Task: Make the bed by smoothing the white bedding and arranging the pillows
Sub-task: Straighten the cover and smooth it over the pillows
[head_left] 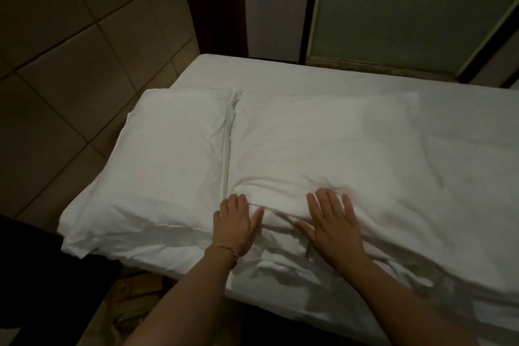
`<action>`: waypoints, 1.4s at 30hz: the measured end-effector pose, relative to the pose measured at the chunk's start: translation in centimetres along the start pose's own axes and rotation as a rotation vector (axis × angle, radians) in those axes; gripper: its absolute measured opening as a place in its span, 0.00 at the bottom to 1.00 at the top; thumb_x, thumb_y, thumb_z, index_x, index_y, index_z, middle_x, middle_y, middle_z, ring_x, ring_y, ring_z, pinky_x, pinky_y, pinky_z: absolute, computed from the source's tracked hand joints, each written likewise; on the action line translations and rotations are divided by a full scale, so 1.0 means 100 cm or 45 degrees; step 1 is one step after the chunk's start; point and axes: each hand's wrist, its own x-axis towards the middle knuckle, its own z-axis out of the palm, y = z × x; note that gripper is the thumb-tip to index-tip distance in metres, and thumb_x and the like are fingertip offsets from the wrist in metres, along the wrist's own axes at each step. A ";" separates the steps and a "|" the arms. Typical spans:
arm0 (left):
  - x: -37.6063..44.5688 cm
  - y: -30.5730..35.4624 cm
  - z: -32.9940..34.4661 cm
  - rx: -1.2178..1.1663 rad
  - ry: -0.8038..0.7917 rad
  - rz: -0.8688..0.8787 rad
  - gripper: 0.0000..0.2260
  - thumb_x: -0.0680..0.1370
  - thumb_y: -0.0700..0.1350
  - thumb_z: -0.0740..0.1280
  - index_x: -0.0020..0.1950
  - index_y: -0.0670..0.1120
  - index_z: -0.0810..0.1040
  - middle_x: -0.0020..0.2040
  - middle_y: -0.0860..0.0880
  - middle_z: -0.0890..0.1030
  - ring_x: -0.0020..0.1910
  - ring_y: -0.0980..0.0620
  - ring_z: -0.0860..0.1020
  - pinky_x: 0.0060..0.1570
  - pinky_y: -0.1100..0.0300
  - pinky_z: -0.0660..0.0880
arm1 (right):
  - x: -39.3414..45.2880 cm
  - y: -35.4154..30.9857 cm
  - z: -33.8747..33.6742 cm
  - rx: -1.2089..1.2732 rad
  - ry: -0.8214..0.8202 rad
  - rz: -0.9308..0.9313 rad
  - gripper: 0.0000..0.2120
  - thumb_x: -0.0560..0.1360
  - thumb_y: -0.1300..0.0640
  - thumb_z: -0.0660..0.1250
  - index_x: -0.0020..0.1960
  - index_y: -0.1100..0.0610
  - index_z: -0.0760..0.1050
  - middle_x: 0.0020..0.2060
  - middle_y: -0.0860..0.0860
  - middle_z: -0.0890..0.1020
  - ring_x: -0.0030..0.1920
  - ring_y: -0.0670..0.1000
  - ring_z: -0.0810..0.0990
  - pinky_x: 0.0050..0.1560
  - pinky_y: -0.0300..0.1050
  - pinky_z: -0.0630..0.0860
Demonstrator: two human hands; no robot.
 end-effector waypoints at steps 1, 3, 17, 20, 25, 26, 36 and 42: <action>0.004 0.002 0.006 -0.053 0.019 -0.007 0.30 0.80 0.65 0.49 0.59 0.41 0.75 0.53 0.41 0.76 0.48 0.39 0.75 0.41 0.46 0.77 | 0.000 0.000 0.005 -0.019 0.019 -0.005 0.31 0.80 0.36 0.54 0.66 0.61 0.75 0.64 0.63 0.76 0.65 0.63 0.72 0.68 0.63 0.64; 0.009 0.003 0.018 -0.180 0.079 -0.020 0.31 0.80 0.66 0.49 0.55 0.40 0.75 0.48 0.41 0.76 0.43 0.40 0.75 0.37 0.48 0.76 | 0.001 0.001 0.015 -0.050 0.082 -0.001 0.30 0.79 0.36 0.53 0.62 0.61 0.75 0.59 0.63 0.77 0.59 0.64 0.74 0.64 0.61 0.66; 0.036 -0.006 -0.069 -0.232 0.484 0.133 0.31 0.74 0.73 0.48 0.43 0.45 0.68 0.42 0.38 0.82 0.42 0.36 0.79 0.36 0.51 0.68 | 0.060 0.015 -0.042 0.216 0.276 0.089 0.33 0.81 0.35 0.40 0.42 0.58 0.71 0.33 0.58 0.79 0.33 0.62 0.80 0.31 0.52 0.74; 0.033 -0.005 -0.077 -0.223 0.646 0.187 0.31 0.76 0.71 0.39 0.41 0.47 0.66 0.36 0.39 0.80 0.37 0.36 0.78 0.33 0.52 0.68 | 0.054 0.023 -0.045 0.219 0.524 0.003 0.31 0.83 0.37 0.44 0.37 0.58 0.70 0.28 0.57 0.76 0.27 0.61 0.77 0.24 0.48 0.72; 0.029 -0.015 -0.007 -0.141 0.660 0.155 0.36 0.76 0.66 0.35 0.41 0.46 0.76 0.37 0.42 0.82 0.38 0.38 0.80 0.34 0.55 0.66 | 0.030 0.019 0.025 0.056 0.608 -0.037 0.30 0.84 0.39 0.47 0.33 0.56 0.70 0.26 0.55 0.73 0.25 0.59 0.75 0.21 0.47 0.69; 0.031 -0.019 0.013 -0.139 0.660 0.143 0.38 0.76 0.67 0.34 0.42 0.46 0.77 0.38 0.43 0.82 0.39 0.38 0.81 0.35 0.55 0.67 | 0.030 0.017 0.043 0.040 0.609 -0.032 0.29 0.84 0.40 0.49 0.33 0.56 0.71 0.26 0.55 0.72 0.25 0.59 0.74 0.22 0.48 0.69; 0.058 -0.050 0.094 -0.286 0.896 0.115 0.31 0.80 0.62 0.42 0.43 0.45 0.79 0.40 0.43 0.82 0.40 0.38 0.80 0.37 0.54 0.71 | 0.044 -0.008 0.134 0.056 0.738 0.036 0.30 0.83 0.40 0.47 0.36 0.57 0.74 0.29 0.57 0.76 0.29 0.60 0.77 0.27 0.51 0.72; 0.031 -0.060 0.078 -0.405 1.042 0.373 0.36 0.80 0.64 0.40 0.38 0.43 0.80 0.32 0.42 0.80 0.29 0.41 0.75 0.31 0.57 0.69 | 0.010 -0.014 0.086 -0.043 0.821 -0.060 0.32 0.83 0.38 0.41 0.37 0.57 0.70 0.27 0.56 0.77 0.25 0.61 0.77 0.24 0.49 0.71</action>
